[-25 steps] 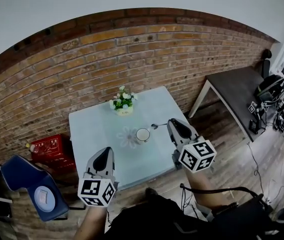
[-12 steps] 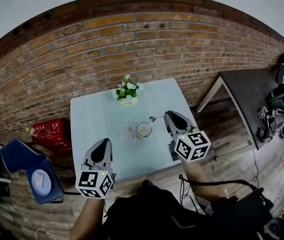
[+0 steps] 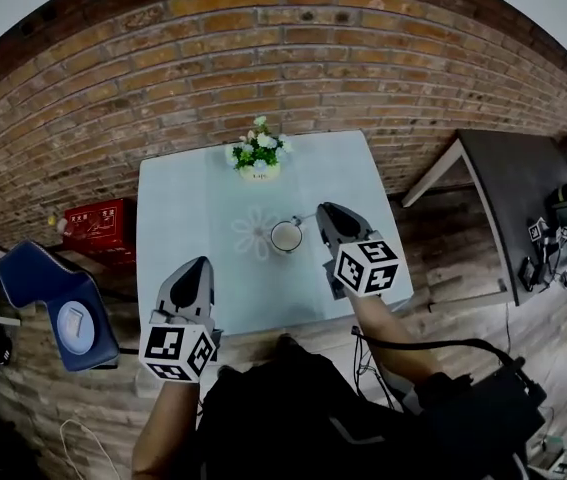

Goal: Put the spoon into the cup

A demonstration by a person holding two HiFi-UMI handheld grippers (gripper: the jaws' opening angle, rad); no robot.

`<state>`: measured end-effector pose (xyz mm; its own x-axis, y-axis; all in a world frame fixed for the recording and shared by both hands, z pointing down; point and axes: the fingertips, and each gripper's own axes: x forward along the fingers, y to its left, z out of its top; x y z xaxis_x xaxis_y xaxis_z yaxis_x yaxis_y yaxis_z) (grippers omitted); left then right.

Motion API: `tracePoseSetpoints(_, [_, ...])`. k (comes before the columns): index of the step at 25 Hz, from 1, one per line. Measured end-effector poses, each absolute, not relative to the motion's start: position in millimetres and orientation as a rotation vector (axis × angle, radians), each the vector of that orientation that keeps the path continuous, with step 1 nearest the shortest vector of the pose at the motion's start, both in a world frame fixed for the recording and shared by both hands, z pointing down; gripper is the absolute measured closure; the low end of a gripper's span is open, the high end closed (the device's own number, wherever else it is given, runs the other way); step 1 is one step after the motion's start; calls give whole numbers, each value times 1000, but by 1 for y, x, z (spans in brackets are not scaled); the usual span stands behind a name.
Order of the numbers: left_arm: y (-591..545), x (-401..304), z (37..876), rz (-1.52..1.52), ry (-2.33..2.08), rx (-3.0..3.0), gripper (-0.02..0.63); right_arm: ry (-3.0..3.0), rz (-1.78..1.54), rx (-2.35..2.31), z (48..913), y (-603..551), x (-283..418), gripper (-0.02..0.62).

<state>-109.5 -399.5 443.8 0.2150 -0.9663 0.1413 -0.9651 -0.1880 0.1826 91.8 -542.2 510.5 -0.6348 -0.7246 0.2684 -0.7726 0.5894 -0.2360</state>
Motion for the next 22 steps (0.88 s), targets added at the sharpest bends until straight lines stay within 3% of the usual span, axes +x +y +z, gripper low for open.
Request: tracePoseSetpoints(22, [-353,-124,462,45,-2029,2024,599,-2529,647,1056,630,-550,57,545])
